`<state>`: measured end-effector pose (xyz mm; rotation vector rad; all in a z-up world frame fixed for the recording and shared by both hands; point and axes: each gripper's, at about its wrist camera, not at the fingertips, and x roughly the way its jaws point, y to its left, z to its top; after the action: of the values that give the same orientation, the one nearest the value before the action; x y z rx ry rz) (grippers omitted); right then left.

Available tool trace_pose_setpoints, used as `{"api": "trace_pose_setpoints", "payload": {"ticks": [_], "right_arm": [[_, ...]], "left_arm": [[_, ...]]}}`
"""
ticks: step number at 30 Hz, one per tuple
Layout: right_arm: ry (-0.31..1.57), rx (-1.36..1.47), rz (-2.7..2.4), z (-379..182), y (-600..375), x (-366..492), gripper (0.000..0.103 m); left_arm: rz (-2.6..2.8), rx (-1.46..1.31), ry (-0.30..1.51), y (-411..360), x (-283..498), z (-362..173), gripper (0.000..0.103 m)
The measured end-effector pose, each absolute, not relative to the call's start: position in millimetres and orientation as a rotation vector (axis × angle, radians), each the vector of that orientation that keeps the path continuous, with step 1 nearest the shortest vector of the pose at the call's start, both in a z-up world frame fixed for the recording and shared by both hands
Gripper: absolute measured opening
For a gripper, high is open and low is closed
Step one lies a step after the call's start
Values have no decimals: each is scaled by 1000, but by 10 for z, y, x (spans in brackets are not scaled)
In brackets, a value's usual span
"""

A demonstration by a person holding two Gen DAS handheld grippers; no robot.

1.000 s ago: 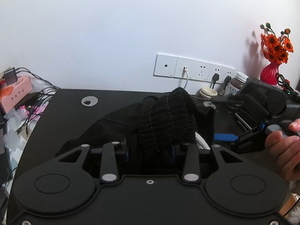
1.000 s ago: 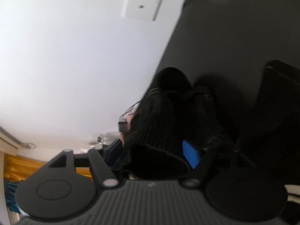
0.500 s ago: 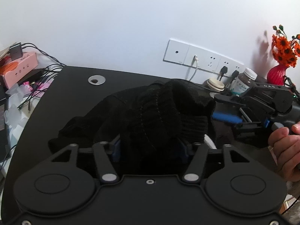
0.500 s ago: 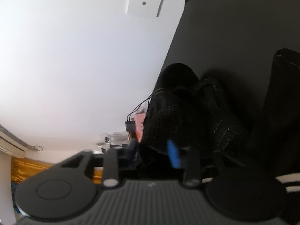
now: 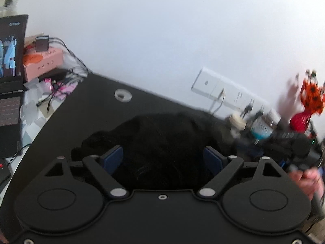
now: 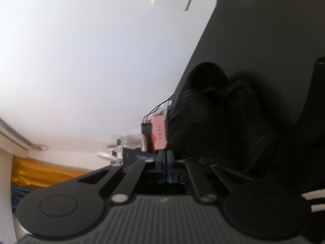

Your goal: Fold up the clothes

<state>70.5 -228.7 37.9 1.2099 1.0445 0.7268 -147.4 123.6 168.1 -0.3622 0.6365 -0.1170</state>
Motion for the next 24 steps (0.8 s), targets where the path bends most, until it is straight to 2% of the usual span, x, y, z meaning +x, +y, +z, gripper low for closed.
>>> {"api": "trace_pose_setpoints", "payload": {"ticks": [9, 10, 12, 13, 14, 15, 16, 19, 22, 24], "right_arm": [[1018, 932, 662, 587, -2259, 627, 7], [991, 883, 653, 644, -2276, 589, 12], [923, 753, 640, 776, -2328, 510, 28], [891, 661, 641, 832, -2333, 464, 42], [858, 570, 642, 887, -2339, 419, 48], [828, 478, 643, 931, -2336, 374, 61], [816, 385, 646, 930, -2303, 335, 64], [789, 149, 641, 893, -2224, 235, 64], [810, 90, 601, 682, -2192, 279, 62], [836, 138, 574, 522, -2166, 357, 47]], "left_arm": [[-175, -207, 628, 817, -1385, 1790, 87], [-183, -188, 627, 766, -1387, 1792, 88], [-194, -157, 627, 684, -1367, 1794, 89], [-201, -144, 629, 638, -1353, 1788, 89], [-210, -137, 630, 601, -1338, 1782, 89], [-219, -130, 632, 565, -1324, 1777, 89], [-229, -126, 632, 529, -1309, 1774, 89], [-255, -108, 630, 422, -1272, 1783, 89], [-275, -90, 627, 351, -1252, 1794, 89], [-290, -78, 627, 310, -1242, 1813, 89]]}}
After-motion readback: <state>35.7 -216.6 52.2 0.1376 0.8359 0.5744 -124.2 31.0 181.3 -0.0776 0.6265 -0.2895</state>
